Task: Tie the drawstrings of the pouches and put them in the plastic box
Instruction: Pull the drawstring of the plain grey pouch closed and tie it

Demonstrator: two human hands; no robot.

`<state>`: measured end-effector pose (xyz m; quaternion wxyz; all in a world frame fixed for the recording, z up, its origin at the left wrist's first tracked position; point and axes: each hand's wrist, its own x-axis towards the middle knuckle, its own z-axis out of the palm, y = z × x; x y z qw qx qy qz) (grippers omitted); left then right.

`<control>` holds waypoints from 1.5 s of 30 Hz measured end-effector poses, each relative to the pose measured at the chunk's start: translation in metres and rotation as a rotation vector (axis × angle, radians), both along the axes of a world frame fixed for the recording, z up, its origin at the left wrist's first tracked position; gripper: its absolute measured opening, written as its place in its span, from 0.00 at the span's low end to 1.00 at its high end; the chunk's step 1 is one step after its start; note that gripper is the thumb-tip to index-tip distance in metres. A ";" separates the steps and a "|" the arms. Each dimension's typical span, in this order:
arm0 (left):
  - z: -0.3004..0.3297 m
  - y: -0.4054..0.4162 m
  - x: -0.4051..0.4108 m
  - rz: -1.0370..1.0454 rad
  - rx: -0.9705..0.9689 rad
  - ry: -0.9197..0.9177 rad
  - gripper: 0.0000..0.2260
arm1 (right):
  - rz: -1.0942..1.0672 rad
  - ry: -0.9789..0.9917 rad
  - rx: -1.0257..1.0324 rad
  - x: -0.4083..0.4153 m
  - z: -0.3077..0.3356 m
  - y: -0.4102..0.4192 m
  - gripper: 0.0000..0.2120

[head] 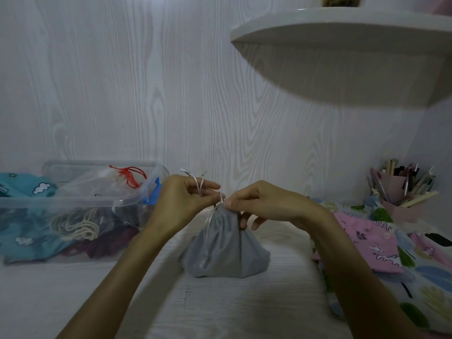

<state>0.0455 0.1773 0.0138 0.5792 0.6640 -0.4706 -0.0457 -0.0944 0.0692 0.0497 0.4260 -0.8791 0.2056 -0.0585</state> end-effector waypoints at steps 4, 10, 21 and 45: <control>-0.003 -0.001 -0.001 0.056 -0.026 -0.113 0.06 | -0.083 0.014 0.098 -0.004 -0.001 -0.008 0.18; -0.005 -0.002 0.000 0.118 -0.037 -0.265 0.06 | -0.064 -0.034 0.120 0.001 -0.008 -0.009 0.12; 0.006 0.008 0.019 -0.154 0.251 -0.370 0.05 | -0.196 -0.115 0.059 -0.007 -0.008 -0.021 0.07; 0.003 0.015 0.032 -0.351 0.709 -0.198 0.05 | 0.099 0.248 -0.405 -0.008 0.001 0.003 0.35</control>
